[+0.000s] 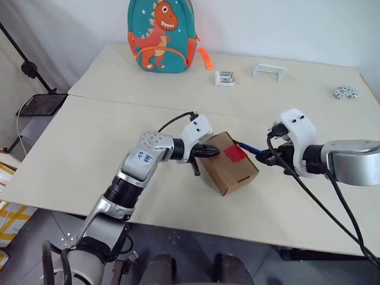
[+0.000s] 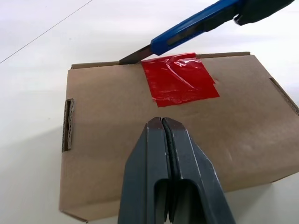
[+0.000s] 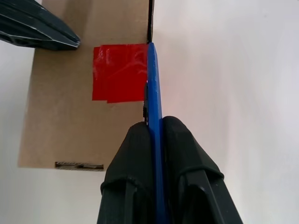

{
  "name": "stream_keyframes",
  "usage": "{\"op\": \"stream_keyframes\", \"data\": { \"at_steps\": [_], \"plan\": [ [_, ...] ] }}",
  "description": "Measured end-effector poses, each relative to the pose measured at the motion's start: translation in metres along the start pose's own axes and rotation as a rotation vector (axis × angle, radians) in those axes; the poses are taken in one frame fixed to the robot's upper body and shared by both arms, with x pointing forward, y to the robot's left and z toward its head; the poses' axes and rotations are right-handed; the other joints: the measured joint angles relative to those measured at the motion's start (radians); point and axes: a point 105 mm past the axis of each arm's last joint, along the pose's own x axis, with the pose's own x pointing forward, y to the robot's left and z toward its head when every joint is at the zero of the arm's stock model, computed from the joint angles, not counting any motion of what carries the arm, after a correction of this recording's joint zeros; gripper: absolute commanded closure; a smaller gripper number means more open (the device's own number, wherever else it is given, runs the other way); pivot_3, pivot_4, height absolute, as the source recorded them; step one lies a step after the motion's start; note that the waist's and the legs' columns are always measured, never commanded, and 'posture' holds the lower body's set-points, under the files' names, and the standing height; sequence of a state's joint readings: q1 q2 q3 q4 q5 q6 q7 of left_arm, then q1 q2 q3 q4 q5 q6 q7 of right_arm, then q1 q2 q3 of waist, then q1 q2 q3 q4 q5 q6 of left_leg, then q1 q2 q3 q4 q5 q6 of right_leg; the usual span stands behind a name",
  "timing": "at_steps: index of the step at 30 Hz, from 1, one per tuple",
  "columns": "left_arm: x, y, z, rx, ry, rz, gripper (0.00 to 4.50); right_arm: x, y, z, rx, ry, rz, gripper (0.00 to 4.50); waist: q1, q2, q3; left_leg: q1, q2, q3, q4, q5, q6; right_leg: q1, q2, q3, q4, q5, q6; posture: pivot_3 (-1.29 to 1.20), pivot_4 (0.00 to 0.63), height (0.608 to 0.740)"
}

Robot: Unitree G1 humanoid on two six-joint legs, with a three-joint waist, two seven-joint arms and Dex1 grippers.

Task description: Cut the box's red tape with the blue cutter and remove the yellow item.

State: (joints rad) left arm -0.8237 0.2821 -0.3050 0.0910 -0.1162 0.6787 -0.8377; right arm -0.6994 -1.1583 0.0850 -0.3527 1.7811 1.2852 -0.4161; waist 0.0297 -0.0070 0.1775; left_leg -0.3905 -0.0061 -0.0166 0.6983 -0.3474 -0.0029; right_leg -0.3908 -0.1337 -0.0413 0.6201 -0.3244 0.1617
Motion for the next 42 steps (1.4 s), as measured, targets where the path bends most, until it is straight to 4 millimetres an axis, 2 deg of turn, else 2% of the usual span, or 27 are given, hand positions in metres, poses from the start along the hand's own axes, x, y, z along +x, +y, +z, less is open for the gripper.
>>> {"op": "stream_keyframes", "data": {
  "at_steps": [6, 13, 28, 42],
  "plan": [
    [0.006, -0.004, 0.001, -0.003, -0.01, -0.004, 4.5, 0.003, 0.006, -0.002, 0.086, 0.004, 0.006, 4.38, -0.002, 0.0, 0.0, 0.0, 0.0, 0.0, 0.0, 0.0, 0.0, 0.0, 0.0, 0.0, 0.0, 0.0, 0.0, 0.0, 0.15, 0.74],
    [0.01, -0.007, 0.002, -0.005, -0.016, -0.01, 4.5, 0.005, 0.007, -0.006, 0.097, 0.013, -0.02, 4.38, -0.001, 0.0, 0.0, 0.0, 0.001, 0.0, 0.0, 0.0, 0.0, 0.001, 0.0, 0.0, -0.001, 0.0, 0.0, 0.0, 0.15, 0.74],
    [0.011, -0.008, 0.001, -0.004, -0.016, -0.011, 4.5, -0.005, 0.004, -0.018, 0.067, 0.07, -0.007, 4.38, -0.001, 0.0, 0.0, 0.001, 0.002, -0.001, 0.0, 0.0, 0.0, 0.005, 0.0, -0.002, -0.008, 0.0, 0.0, 0.0, 0.15, 0.74],
    [0.013, -0.011, -0.002, -0.012, -0.017, -0.013, 4.5, -0.018, 0.002, -0.04, 0.061, 0.131, -0.014, 4.38, 0.0, 0.001, -0.001, 0.004, 0.002, -0.003, -0.001, 0.0, 0.001, 0.013, -0.001, -0.006, -0.014, 0.0, 0.0, 0.0, 0.15, 0.74]
  ]
}}
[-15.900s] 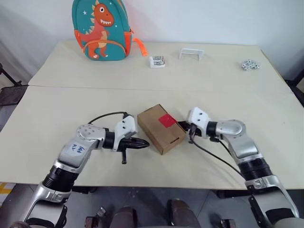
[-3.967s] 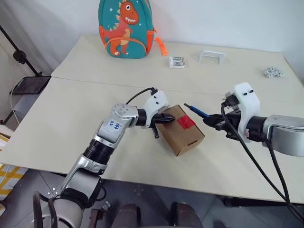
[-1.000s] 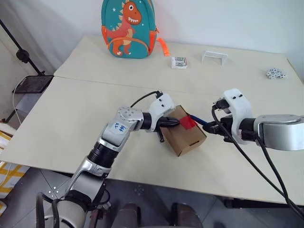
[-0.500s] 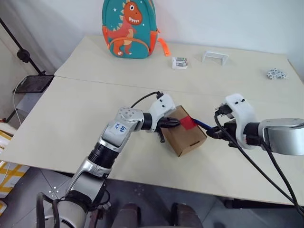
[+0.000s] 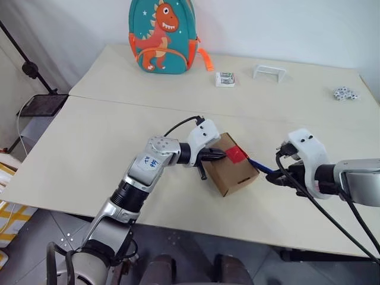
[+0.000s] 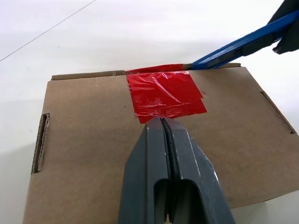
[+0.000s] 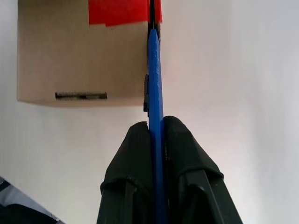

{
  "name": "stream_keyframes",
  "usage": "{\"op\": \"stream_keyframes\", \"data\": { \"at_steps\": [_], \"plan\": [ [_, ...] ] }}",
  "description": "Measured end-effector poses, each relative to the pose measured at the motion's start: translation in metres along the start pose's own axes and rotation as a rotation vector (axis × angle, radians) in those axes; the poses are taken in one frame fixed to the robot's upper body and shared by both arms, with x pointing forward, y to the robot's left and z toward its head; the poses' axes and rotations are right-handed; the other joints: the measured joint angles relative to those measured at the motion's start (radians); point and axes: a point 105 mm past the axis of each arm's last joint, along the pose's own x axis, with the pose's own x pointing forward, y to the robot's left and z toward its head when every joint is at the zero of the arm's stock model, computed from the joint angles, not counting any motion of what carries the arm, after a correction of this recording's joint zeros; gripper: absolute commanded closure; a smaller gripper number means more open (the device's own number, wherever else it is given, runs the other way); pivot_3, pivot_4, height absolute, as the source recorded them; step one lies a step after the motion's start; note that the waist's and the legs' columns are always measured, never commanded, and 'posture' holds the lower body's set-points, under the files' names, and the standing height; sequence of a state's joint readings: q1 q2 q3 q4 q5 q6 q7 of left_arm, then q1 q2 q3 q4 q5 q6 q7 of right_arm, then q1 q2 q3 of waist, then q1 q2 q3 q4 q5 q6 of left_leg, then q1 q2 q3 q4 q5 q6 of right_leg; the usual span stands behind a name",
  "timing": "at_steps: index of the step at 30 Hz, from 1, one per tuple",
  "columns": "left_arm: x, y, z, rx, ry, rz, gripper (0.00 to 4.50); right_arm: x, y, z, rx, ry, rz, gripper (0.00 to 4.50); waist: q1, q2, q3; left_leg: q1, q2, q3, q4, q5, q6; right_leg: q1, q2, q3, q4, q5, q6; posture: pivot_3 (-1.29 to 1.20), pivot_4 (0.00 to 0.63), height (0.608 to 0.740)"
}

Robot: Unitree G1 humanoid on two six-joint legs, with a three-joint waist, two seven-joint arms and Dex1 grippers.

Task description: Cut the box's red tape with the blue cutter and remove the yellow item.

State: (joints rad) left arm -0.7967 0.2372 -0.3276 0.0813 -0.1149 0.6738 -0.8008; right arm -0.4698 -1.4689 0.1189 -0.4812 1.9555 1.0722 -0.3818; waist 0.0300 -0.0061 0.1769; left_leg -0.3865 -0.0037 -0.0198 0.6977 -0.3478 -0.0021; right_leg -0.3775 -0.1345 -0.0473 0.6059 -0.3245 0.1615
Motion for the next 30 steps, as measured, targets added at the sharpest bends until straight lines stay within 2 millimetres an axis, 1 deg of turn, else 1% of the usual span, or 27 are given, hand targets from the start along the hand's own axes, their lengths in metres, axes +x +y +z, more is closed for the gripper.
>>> {"op": "stream_keyframes", "data": {
  "at_steps": [3, 9, 11, 16, 21, 23, 26, 28, 30],
  "plan": [
    [0.0, 0.0, 0.0, 0.001, 0.001, -0.001, 4.5, -0.005, 0.0, -0.003, -0.011, 0.004, -0.004, 4.38, 0.0, 0.0, 0.0, 0.0, 0.0, 0.0, 0.0, 0.0, 0.0, 0.001, 0.0, -0.001, -0.001, 0.0, 0.0, 0.0, 0.15, 0.74],
    [0.0, 0.0, 0.0, 0.001, 0.002, -0.002, 4.5, -0.006, 0.001, -0.002, -0.001, -0.013, 0.002, 4.38, -0.001, 0.001, 0.0, 0.0, 0.0, 0.0, 0.0, 0.0, 0.0, 0.001, 0.0, -0.001, -0.001, 0.0, 0.0, 0.0, 0.15, 0.74],
    [0.0, 0.0, 0.0, 0.0, 0.002, -0.003, 4.5, -0.009, 0.0, 0.003, -0.008, -0.028, 0.001, 4.38, -0.001, 0.001, -0.001, 0.0, 0.0, 0.0, 0.0, 0.0, 0.0, 0.001, 0.0, -0.001, -0.001, 0.0, 0.0, 0.0, 0.15, 0.74],
    [-0.001, 0.0, 0.0, 0.002, 0.004, -0.01, 4.5, -0.026, -0.001, 0.026, -0.061, -0.094, -0.006, 4.38, -0.001, 0.001, -0.001, 0.0, 0.0, -0.001, 0.0, 0.0, 0.0, 0.001, 0.0, -0.001, -0.002, 0.0, -0.001, 0.0, 0.15, 0.74],
    [-0.002, -0.001, -0.001, 0.008, 0.008, -0.025, 4.5, -0.04, -0.003, 0.046, -0.074, -0.154, 0.011, 4.38, -0.001, 0.002, -0.001, 0.0, 0.0, -0.001, -0.001, 0.0, 0.0, 0.001, 0.0, -0.001, -0.005, 0.001, -0.001, 0.0, 0.15, 0.74],
    [-0.002, -0.001, 0.0, 0.011, 0.008, -0.031, 4.5, -0.041, 0.0, 0.045, -0.085, -0.145, 0.04, 4.38, -0.001, 0.002, -0.001, 0.0, 0.001, -0.001, -0.001, 0.0, 0.0, 0.001, 0.0, -0.001, -0.005, 0.001, -0.001, 0.0, 0.15, 0.74],
    [-0.002, -0.002, 0.002, 0.021, 0.007, -0.044, 4.5, -0.033, 0.0, 0.04, -0.061, -0.174, 0.107, 4.38, -0.001, 0.001, -0.001, 0.0, 0.0, 0.0, -0.001, 0.0, 0.0, 0.002, 0.0, -0.002, -0.005, 0.002, -0.002, 0.0, 0.15, 0.74],
    [-0.002, -0.002, 0.002, 0.025, 0.007, -0.052, 4.5, -0.026, -0.007, 0.033, -0.032, -0.2, 0.123, 4.38, 0.002, 0.001, -0.001, -0.001, 0.0, 0.002, -0.001, 0.0, 0.001, 0.002, 0.0, -0.002, -0.005, 0.002, -0.001, 0.0, 0.15, 0.74],
    [-0.002, -0.002, 0.002, 0.027, 0.007, -0.057, 4.5, -0.017, -0.025, 0.023, -0.012, -0.254, 0.073, 4.38, 0.004, 0.001, -0.001, -0.001, -0.003, 0.004, 0.0, 0.0, 0.001, 0.002, 0.0, -0.003, -0.004, 0.003, 0.0, 0.0, 0.15, 0.74]
  ]
}}
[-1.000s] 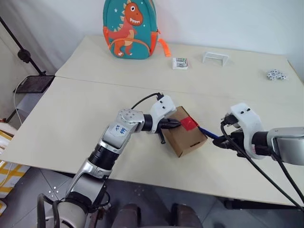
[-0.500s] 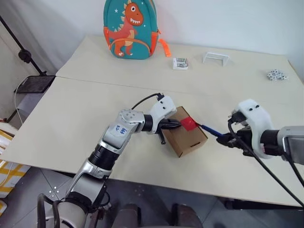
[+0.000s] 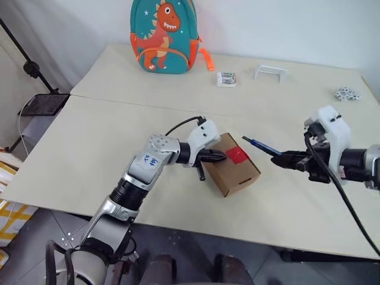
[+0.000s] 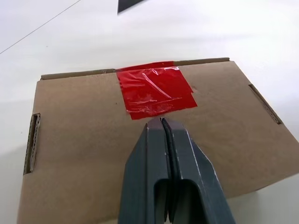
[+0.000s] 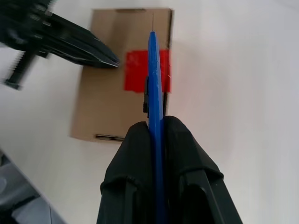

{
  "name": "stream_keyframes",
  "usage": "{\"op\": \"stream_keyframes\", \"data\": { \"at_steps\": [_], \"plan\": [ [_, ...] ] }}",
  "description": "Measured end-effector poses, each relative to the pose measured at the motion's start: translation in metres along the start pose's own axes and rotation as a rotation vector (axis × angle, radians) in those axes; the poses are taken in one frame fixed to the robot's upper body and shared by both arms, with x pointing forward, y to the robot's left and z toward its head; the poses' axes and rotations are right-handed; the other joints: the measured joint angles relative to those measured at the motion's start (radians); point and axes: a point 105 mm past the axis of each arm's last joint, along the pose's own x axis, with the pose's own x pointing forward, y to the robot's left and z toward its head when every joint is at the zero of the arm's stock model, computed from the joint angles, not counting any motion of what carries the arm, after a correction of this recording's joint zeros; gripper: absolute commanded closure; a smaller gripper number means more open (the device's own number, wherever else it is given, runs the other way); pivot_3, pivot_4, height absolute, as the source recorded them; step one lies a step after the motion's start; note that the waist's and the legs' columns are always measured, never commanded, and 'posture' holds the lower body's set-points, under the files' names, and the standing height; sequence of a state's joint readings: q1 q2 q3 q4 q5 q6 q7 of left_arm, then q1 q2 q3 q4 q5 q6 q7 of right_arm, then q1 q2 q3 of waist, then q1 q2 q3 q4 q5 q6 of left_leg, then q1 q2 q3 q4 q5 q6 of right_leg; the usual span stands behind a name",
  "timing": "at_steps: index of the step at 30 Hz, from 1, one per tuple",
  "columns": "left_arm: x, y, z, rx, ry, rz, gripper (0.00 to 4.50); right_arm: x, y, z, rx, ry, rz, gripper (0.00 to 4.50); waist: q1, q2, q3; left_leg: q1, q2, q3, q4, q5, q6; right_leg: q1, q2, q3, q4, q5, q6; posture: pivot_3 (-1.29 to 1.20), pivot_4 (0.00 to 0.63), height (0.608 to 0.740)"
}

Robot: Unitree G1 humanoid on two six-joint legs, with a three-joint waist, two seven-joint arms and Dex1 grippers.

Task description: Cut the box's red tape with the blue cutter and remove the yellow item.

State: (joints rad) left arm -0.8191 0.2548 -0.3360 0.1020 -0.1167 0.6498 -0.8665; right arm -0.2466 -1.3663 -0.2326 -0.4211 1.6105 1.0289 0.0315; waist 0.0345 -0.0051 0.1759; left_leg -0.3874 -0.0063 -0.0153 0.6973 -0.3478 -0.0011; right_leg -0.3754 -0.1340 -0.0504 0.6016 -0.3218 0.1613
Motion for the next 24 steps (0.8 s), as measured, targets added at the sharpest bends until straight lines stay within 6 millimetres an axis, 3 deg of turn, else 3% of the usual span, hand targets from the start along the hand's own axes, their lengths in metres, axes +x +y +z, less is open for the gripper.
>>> {"op": "stream_keyframes", "data": {
  "at_steps": [5, 11, 18, 19, 24],
  "plan": [
    [-0.001, 0.002, -0.001, -0.005, 0.002, -0.004, 4.5, 0.002, -0.08, -0.028, 0.048, -0.182, -0.331, 4.38, 0.001, 0.002, -0.001, 0.001, -0.002, 0.003, 0.0, 0.0, 0.0, -0.001, 0.001, 0.0, 0.003, 0.0, 0.0, 0.0, 0.15, 0.74],
    [-0.001, 0.003, -0.002, -0.008, 0.005, -0.003, 4.5, -0.005, -0.135, -0.063, 0.03, -0.219, -0.541, 4.38, -0.007, 0.003, -0.002, 0.002, -0.002, 0.004, 0.0, 0.001, 0.0, -0.001, 0.001, 0.001, 0.005, 0.0, 0.0, 0.0, 0.15, 0.74],
    [-0.001, 0.004, -0.001, -0.007, 0.006, -0.002, 4.5, 0.009, -0.155, -0.121, -0.04, -0.085, -0.614, 4.38, -0.009, 0.004, -0.002, 0.003, -0.002, 0.004, 0.0, 0.001, -0.001, -0.001, 0.001, 0.001, 0.005, 0.0, 0.0, 0.0, 0.15, 0.74],
    [-0.002, 0.004, -0.002, -0.007, 0.008, -0.001, 4.5, 0.011, -0.156, -0.12, -0.045, -0.096, -0.612, 4.38, -0.01, 0.004, -0.002, 0.003, -0.002, 0.004, 0.001, 0.001, -0.001, -0.001, 0.001, 0.001, 0.005, 0.0, 0.0, 0.0, 0.15, 0.74],
    [-0.002, 0.004, -0.002, -0.007, 0.009, 0.001, 4.5, 0.011, -0.159, -0.12, -0.012, -0.129, -0.586, 2.75, -0.01, 0.004, -0.002, 0.004, -0.001, 0.003, 0.001, 0.001, -0.002, 0.001, 0.002, 0.001, 0.006, 0.0, 0.0, 0.0, 0.15, 0.74]
  ]
}}
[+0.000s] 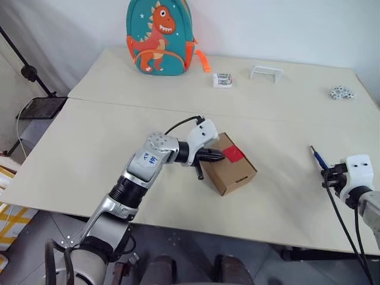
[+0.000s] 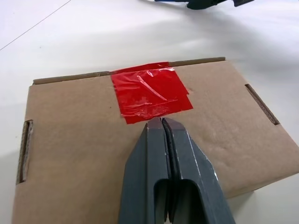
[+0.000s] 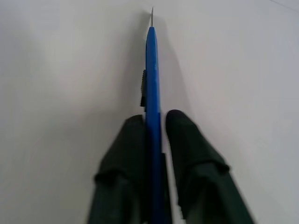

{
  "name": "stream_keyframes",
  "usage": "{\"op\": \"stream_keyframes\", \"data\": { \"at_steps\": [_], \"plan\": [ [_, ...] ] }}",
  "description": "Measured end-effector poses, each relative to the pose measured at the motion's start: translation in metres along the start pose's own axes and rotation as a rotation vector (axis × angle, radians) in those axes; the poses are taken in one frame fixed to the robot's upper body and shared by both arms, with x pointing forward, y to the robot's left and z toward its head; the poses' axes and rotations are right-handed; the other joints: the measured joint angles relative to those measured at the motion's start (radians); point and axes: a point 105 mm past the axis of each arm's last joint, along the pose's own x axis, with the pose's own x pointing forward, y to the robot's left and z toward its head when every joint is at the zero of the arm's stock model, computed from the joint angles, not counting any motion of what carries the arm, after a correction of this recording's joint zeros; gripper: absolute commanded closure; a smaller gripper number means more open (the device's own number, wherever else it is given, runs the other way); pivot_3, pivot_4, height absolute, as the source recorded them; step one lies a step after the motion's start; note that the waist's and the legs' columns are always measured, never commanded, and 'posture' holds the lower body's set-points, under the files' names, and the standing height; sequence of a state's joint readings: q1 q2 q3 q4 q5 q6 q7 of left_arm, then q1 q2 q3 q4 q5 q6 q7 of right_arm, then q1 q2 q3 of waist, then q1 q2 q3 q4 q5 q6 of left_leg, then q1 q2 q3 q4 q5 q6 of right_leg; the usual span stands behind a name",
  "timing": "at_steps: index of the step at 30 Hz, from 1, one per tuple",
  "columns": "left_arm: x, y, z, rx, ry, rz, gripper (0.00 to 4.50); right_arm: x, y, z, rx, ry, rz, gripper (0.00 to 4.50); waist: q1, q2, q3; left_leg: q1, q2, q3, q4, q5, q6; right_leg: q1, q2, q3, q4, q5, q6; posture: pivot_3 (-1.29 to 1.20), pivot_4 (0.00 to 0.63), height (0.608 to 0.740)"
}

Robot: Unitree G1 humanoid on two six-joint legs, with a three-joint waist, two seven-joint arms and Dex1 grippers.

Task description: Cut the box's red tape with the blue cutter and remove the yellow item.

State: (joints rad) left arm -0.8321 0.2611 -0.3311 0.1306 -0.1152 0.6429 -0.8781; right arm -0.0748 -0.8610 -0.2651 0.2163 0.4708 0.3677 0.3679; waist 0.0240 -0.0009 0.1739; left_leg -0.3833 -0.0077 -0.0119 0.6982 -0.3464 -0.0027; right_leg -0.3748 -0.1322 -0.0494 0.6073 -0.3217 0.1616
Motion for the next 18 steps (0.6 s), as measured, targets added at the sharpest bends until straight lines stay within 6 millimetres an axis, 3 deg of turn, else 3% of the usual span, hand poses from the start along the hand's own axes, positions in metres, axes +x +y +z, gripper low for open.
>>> {"op": "stream_keyframes", "data": {
  "at_steps": [8, 14, 18],
  "plan": [
    [-0.002, 0.0, 0.0, 0.008, 0.002, 0.0, 4.5, -0.027, 0.004, -0.001, 0.054, -0.012, 0.152, 0.17, 0.001, 0.001, 0.0, 0.0, 0.0, 0.0, -0.001, 0.0, 0.0, 0.0, 0.0, 0.0, 0.0, 0.0, 0.0, 0.0, 0.15, 0.74],
    [-0.005, 0.001, -0.002, 0.014, 0.007, 0.006, 4.5, -0.062, -0.018, 0.038, 0.036, -0.102, 0.258, 0.03, -0.001, 0.002, 0.0, 0.002, 0.0, 0.002, -0.001, 0.0, 0.0, 0.001, 0.0, 0.001, 0.0, 0.0, 0.0, 0.0, 0.15, 0.74],
    [-0.005, 0.001, -0.002, 0.021, 0.005, 0.0, 4.5, -0.076, -0.003, 0.048, 0.055, -0.087, 0.44, 0.03, 0.0, 0.002, 0.0, 0.004, 0.0, 0.002, -0.002, 0.0, 0.0, 0.001, 0.0, 0.002, 0.001, 0.0, 0.0, 0.0, 0.15, 0.74]
  ]
}}
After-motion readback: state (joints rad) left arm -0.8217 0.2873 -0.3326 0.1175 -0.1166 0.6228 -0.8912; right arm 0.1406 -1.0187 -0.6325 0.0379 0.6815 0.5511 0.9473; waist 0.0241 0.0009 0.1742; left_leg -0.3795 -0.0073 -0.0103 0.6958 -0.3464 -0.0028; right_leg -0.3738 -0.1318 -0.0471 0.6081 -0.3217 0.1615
